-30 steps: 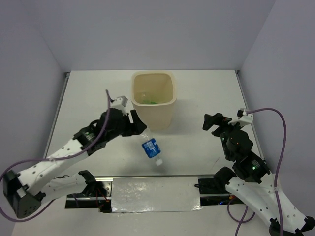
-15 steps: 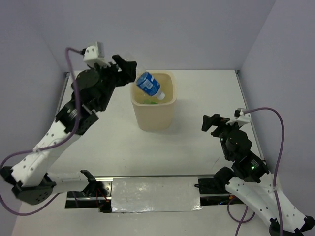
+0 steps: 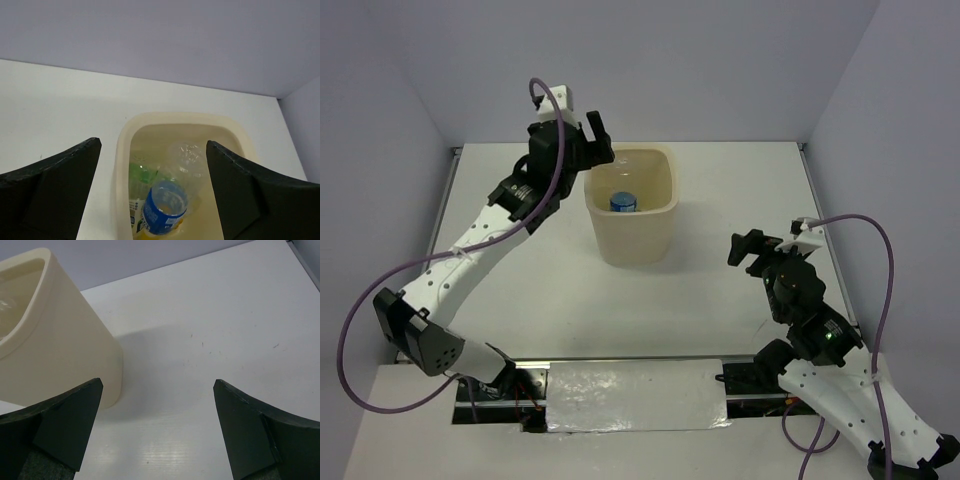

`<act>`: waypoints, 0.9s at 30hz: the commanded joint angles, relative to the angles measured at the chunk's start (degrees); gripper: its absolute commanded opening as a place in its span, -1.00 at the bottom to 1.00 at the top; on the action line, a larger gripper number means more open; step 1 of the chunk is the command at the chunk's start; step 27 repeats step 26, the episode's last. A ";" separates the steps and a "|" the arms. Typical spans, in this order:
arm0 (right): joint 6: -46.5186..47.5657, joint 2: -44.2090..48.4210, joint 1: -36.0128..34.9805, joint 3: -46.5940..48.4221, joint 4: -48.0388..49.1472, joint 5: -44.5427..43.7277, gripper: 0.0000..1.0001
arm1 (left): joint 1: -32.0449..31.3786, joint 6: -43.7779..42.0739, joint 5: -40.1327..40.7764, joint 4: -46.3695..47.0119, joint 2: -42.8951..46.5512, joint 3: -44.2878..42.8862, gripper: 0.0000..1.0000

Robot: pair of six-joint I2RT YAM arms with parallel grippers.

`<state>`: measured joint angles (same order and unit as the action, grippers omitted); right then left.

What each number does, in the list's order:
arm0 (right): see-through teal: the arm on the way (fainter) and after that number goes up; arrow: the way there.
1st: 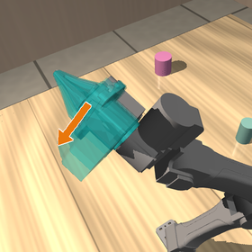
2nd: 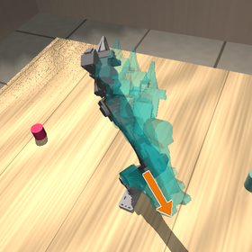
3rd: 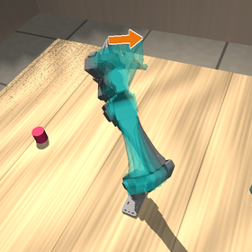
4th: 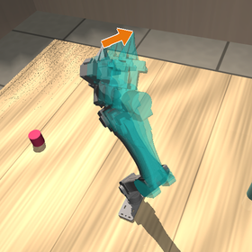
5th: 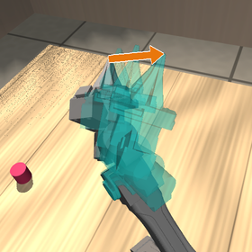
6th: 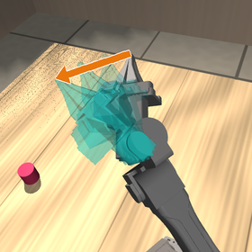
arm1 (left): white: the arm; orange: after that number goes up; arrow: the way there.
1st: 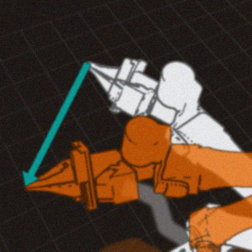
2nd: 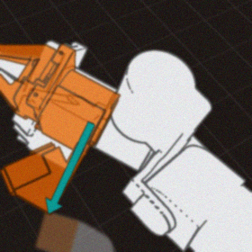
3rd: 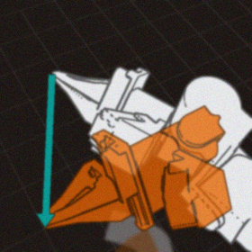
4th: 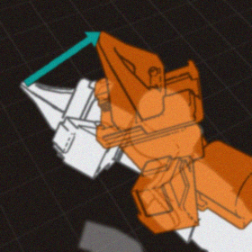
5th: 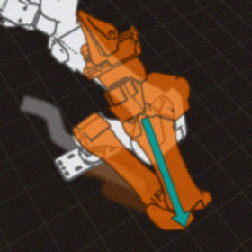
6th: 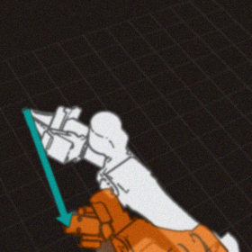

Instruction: Put the plastic bottles in the bin

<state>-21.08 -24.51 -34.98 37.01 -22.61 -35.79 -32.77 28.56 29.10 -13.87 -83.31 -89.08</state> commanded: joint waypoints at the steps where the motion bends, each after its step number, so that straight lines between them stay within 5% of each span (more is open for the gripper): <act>1: -0.27 -0.01 0.35 -0.10 2.22 -1.65 1.00 | 0.25 -1.83 -1.07 4.20 6.30 -2.06 0.99; 10: -2.56 -0.10 0.35 -0.80 1.26 -2.70 1.00 | 8.68 0.53 -3.43 0.78 14.21 6.09 0.99; 15: -2.49 -0.62 0.27 -2.12 2.38 -2.62 1.00 | 19.04 6.14 -6.61 -0.55 23.51 22.86 0.99; 20: -3.17 -2.11 0.27 -5.11 5.56 0.10 1.00 | 20.73 10.46 -8.44 3.58 30.56 42.45 0.99; 27: -4.06 -3.61 0.27 -6.87 8.36 2.47 1.00 | 20.73 9.95 -9.15 3.24 35.49 49.17 0.99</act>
